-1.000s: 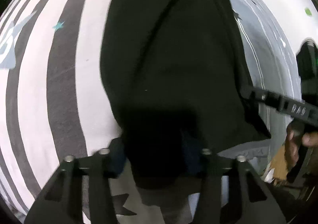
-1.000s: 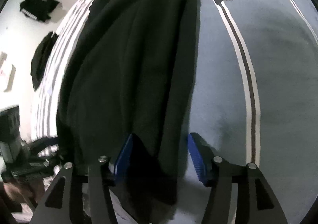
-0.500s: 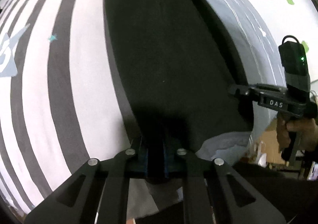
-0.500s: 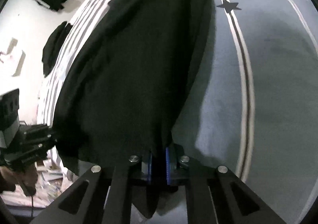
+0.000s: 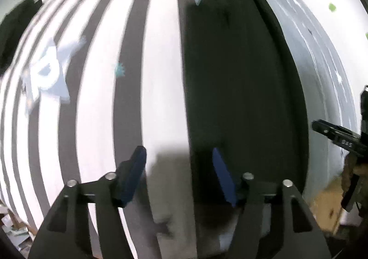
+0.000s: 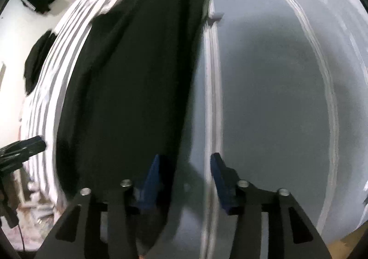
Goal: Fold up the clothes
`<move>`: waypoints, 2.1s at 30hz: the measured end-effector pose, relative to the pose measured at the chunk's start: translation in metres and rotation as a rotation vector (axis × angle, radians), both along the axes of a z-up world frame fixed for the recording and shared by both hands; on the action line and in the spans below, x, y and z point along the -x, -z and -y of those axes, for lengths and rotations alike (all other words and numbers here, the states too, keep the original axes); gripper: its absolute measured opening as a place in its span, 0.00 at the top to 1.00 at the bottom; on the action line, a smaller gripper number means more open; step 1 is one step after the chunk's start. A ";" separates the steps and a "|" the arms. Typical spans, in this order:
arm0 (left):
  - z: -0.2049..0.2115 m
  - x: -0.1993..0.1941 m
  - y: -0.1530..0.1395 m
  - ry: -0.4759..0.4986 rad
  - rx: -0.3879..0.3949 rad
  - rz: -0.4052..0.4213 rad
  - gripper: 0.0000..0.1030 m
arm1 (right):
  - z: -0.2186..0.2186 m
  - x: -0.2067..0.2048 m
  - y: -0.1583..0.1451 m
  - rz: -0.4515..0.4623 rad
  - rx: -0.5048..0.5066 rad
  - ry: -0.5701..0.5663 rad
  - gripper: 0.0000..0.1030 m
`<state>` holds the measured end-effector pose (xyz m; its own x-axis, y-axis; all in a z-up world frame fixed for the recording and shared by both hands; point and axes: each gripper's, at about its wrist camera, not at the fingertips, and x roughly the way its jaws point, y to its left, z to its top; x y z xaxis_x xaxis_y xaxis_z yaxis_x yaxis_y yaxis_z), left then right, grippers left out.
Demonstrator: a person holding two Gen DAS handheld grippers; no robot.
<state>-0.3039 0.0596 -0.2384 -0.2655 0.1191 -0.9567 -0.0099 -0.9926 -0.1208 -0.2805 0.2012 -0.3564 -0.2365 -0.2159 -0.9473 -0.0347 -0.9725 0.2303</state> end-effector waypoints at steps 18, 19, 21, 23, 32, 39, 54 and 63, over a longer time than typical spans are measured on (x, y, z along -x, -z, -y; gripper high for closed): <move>-0.126 0.402 0.027 0.163 -0.130 -0.342 0.43 | -0.065 0.397 -0.026 -0.349 0.038 0.096 0.56; -0.134 0.423 0.034 0.157 -0.144 -0.340 0.44 | -0.066 0.411 -0.025 -0.341 0.052 0.097 0.56; -0.140 0.426 0.036 0.151 -0.152 -0.331 0.44 | -0.067 0.446 -0.016 -0.331 0.083 0.105 0.56; -0.152 0.438 0.045 0.177 -0.125 -0.325 0.44 | -0.065 0.465 -0.009 -0.329 0.109 0.105 0.56; -0.123 0.403 0.060 0.068 0.207 -0.320 0.60 | -0.082 0.522 0.031 -0.297 0.017 0.125 0.57; -0.142 0.436 0.042 0.116 -0.138 -0.309 0.58 | -0.122 0.527 0.019 -0.357 0.081 0.232 0.56; -0.134 0.492 0.063 0.062 0.221 -0.340 0.58 | -0.117 0.566 0.045 -0.330 -0.168 0.209 0.58; -0.183 0.528 0.040 0.214 -0.073 -0.354 0.57 | -0.122 0.589 0.022 -0.413 -0.085 0.186 0.55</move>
<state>-0.8322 0.2429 -0.2780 -0.5382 0.2718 -0.7978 -0.2690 -0.9525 -0.1431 -0.8693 0.3229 -0.3781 -0.6254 -0.0597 -0.7780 -0.1324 -0.9745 0.1812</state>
